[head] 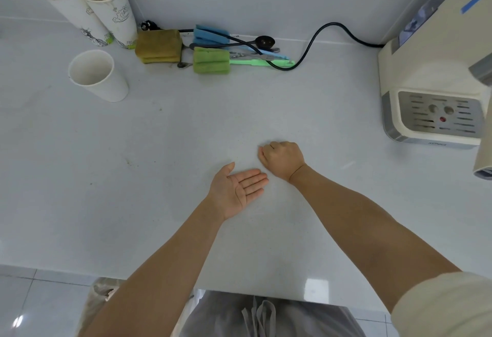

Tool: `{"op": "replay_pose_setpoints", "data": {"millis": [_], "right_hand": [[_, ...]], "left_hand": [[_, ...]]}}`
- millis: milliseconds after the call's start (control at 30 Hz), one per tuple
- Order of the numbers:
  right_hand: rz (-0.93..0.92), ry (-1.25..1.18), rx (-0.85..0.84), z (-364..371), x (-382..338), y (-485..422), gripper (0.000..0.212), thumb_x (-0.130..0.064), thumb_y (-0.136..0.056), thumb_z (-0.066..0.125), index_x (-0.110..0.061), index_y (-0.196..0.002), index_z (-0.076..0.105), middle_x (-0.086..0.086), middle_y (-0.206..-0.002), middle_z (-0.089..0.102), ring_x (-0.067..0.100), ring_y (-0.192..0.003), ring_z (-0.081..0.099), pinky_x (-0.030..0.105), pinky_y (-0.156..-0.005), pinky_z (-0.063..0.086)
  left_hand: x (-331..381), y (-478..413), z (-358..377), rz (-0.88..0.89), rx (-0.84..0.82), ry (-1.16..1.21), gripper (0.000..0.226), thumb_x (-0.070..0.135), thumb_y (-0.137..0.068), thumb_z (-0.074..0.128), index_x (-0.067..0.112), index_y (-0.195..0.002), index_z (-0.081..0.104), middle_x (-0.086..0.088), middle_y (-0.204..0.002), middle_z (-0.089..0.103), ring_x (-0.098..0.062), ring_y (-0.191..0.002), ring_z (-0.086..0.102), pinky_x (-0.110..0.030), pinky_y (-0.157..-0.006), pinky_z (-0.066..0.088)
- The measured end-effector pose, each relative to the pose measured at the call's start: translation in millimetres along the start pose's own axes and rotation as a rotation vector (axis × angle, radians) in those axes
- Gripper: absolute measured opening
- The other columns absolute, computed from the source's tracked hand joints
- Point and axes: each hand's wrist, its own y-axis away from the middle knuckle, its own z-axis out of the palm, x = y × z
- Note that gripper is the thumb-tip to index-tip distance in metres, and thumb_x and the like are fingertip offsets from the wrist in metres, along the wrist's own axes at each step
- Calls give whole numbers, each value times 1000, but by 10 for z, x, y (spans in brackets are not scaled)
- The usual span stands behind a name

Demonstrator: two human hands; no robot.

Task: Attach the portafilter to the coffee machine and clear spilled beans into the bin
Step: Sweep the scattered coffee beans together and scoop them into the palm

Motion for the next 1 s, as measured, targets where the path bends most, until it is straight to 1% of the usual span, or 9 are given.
{"op": "replay_pose_setpoints", "data": {"millis": [200, 333, 400, 467, 567, 700, 800, 900, 1000], "right_hand": [[115, 8, 3, -50, 4, -50, 47, -6, -37, 85, -12, -27, 40, -1, -23, 37, 16, -17, 29, 7, -33, 19], [193, -77, 142, -226, 25, -157, 44, -16, -72, 47, -17, -36, 23, 1, -22, 36, 14, -27, 14, 9, -39, 13], [191, -140, 189, -341, 12, -202, 39, -17, -75, 42, -17, -42, 21, 2, -23, 36, 12, -32, 12, 11, -39, 13], [186, -220, 224, -431, -34, -219, 44, -17, -76, 43, -12, -34, 30, 2, -24, 36, 12, -33, 12, 11, -39, 14], [173, -304, 272, -551, -187, -201, 46, -17, -77, 45, -7, -33, 41, 3, -25, 36, 12, -34, 13, 11, -37, 16], [131, -295, 265, -609, -369, -118, 46, -18, -77, 46, -7, -33, 41, 3, -26, 36, 13, -34, 14, 11, -40, 14], [125, -268, 252, -611, -428, -61, 45, -19, -76, 47, -7, -33, 43, 3, -28, 37, 14, -33, 16, 11, -41, 14], [111, -234, 269, -643, -463, -23, 43, -20, -75, 46, -7, -34, 44, 3, -29, 39, 13, -38, 15, 13, -44, 12], [86, -200, 266, -697, -486, 4, 41, -18, -74, 46, -8, -34, 46, 1, -30, 41, 14, -28, 26, 14, -43, 12]], "left_hand": [[8, -24, 2, -6, -25, 9, 63, 39, -97, 20, -9, -135, 36, -24, -145, 38, -33, -136, 35, -39, -103, 33], [36, -55, 42, 1, -46, 0, 62, 38, -97, 20, -8, -135, 37, -24, -145, 39, -33, -135, 37, -38, -103, 34], [50, -63, 95, 6, -73, 0, 61, 37, -98, 20, -8, -136, 36, -24, -145, 39, -32, -136, 36, -39, -102, 34], [47, -57, 170, 12, -110, 22, 59, 35, -98, 22, -8, -135, 37, -24, -141, 43, -32, -135, 36, -39, -102, 33], [3, -44, 270, 8, -212, 50, 50, 33, -98, 25, -1, -121, 52, -18, -120, 60, -29, -123, 49, -40, -101, 38], [-68, -32, 359, 51, -305, 98, 37, 25, -98, 21, 8, -104, 54, -7, -104, 60, -19, -101, 58, -32, -89, 49], [-91, 15, 375, 33, -296, 98, 42, 22, -99, 19, 4, -103, 56, -11, -93, 74, -21, -88, 71, -29, -74, 59], [-96, 81, 385, 8, -282, 103, 42, 20, -98, 19, 1, -105, 56, -15, -93, 73, -25, -98, 62, -32, -80, 51], [-114, 135, 399, -9, -269, 123, 41, 19, -98, 19, 0, -106, 55, -15, -102, 66, -24, -107, 55, -31, -89, 43]]}}
